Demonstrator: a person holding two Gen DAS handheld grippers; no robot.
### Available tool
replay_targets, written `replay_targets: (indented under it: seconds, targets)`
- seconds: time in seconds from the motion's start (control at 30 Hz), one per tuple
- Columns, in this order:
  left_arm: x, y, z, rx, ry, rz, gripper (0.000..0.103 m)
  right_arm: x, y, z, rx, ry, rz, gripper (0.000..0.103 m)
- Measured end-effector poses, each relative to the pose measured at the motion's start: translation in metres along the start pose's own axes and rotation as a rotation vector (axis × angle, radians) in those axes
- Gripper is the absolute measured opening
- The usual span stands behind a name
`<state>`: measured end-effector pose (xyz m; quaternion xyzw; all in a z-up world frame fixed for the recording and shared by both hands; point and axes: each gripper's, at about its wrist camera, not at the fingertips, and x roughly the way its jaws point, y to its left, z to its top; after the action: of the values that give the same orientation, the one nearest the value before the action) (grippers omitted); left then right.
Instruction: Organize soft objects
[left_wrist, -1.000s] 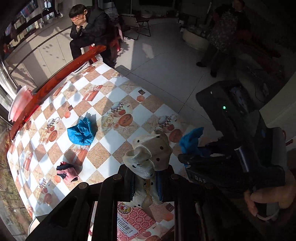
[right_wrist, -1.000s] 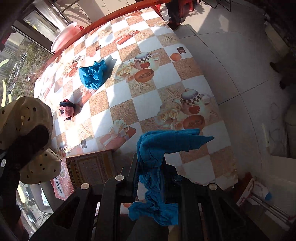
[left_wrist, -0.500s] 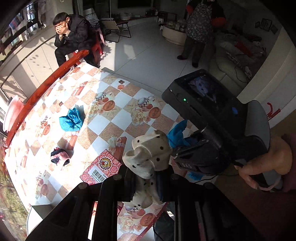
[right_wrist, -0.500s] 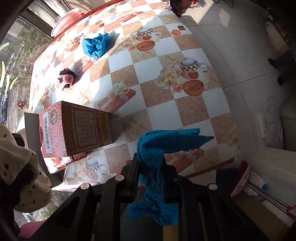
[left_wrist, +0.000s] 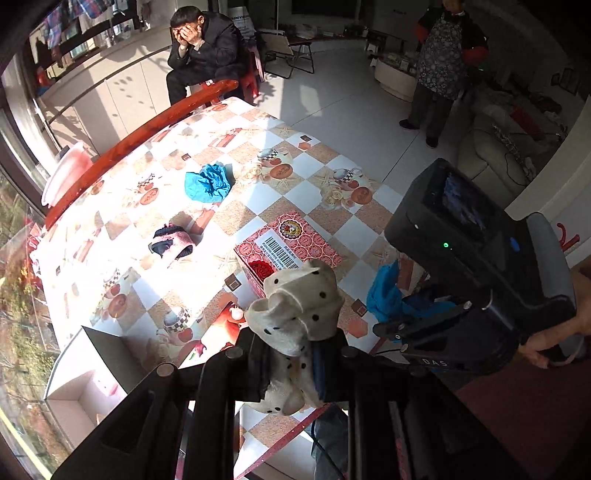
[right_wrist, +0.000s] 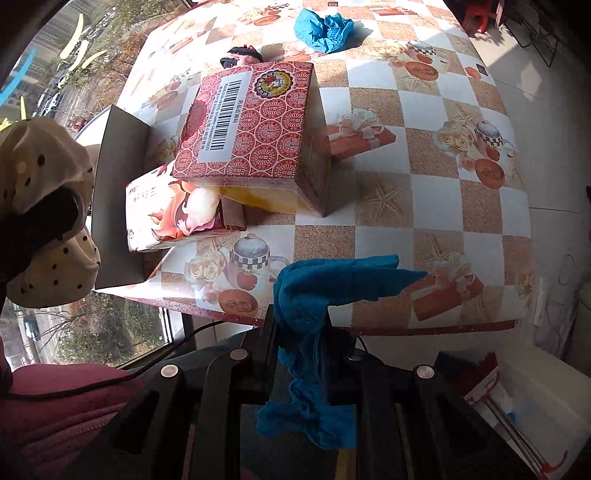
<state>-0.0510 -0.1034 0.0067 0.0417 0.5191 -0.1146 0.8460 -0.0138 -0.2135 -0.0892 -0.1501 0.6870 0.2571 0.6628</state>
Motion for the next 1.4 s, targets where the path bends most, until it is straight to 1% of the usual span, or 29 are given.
replay_targets:
  seconds: [0.13,0.3,0.37,0.47,0.53,0.67,0.8,1.03,1.27,1.4]
  targets:
    - [-0.006,0.031,-0.018,-0.11,0.005,0.053,0.02,0.003,0.029,0.0,-0.099,0.005,0.016,0.02]
    - [-0.012,0.067,-0.047,-0.243,0.024,0.125,0.02,0.002,0.066,0.003,-0.241,0.0,0.008,0.02]
    - [-0.014,0.082,-0.06,-0.31,0.034,0.155,0.02,0.003,0.078,0.004,-0.289,0.0,0.007,0.02]
    - [-0.018,0.105,-0.078,-0.419,0.038,0.191,0.02,0.007,0.097,0.008,-0.352,0.015,0.01,0.02]
    - [-0.023,0.117,-0.088,-0.469,0.035,0.219,0.02,0.014,0.11,0.012,-0.393,0.033,0.009,0.02]
    - [-0.03,0.132,-0.108,-0.535,0.044,0.263,0.02,0.02,0.132,0.017,-0.471,0.049,0.002,0.02]
    - [-0.031,0.143,-0.125,-0.608,0.058,0.28,0.02,0.019,0.15,0.023,-0.528,0.046,-0.003,0.02]
    - [-0.044,0.158,-0.145,-0.697,0.036,0.315,0.02,0.017,0.177,0.039,-0.611,0.048,-0.014,0.02]
    - [-0.047,0.174,-0.168,-0.807,0.04,0.34,0.02,0.008,0.212,0.065,-0.648,0.015,0.001,0.02]
    - [-0.044,0.183,-0.179,-0.854,0.054,0.354,0.02,0.005,0.236,0.083,-0.637,-0.004,0.04,0.02]
